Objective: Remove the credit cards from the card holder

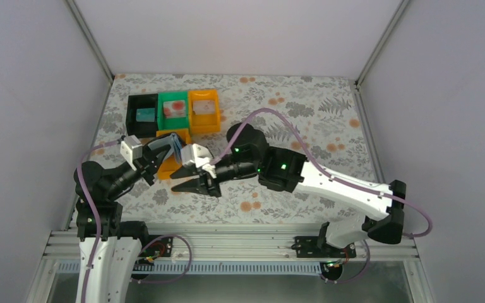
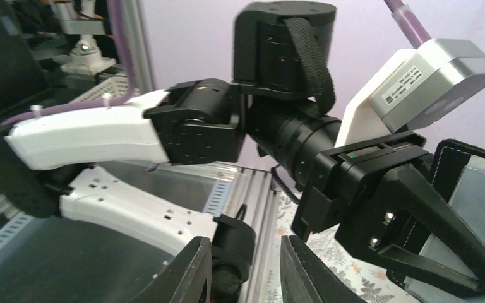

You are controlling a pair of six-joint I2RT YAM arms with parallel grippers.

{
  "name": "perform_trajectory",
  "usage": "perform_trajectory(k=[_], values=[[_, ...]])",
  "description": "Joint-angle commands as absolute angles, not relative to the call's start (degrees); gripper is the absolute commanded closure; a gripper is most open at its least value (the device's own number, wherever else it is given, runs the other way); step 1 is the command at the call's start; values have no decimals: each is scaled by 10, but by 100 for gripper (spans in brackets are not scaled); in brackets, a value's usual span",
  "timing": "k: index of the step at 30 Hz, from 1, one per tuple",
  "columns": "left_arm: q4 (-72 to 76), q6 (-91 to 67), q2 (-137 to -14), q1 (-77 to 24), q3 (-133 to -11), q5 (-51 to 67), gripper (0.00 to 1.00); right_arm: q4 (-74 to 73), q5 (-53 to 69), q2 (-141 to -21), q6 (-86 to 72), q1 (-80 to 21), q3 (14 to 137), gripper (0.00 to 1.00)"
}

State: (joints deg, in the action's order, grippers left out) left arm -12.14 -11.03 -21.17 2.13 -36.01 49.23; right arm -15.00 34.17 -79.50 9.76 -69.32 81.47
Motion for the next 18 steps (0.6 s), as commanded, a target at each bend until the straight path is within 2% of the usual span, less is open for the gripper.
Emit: perform_trajectory(k=[1, 18], values=[[-115, -123, -209, 23, -373, 470, 98, -130, 238, -829, 74, -720, 854, 71], [-116, -116, -205, 24, -375, 470, 98, -153, 151, -813, 76, -715, 805, 71]])
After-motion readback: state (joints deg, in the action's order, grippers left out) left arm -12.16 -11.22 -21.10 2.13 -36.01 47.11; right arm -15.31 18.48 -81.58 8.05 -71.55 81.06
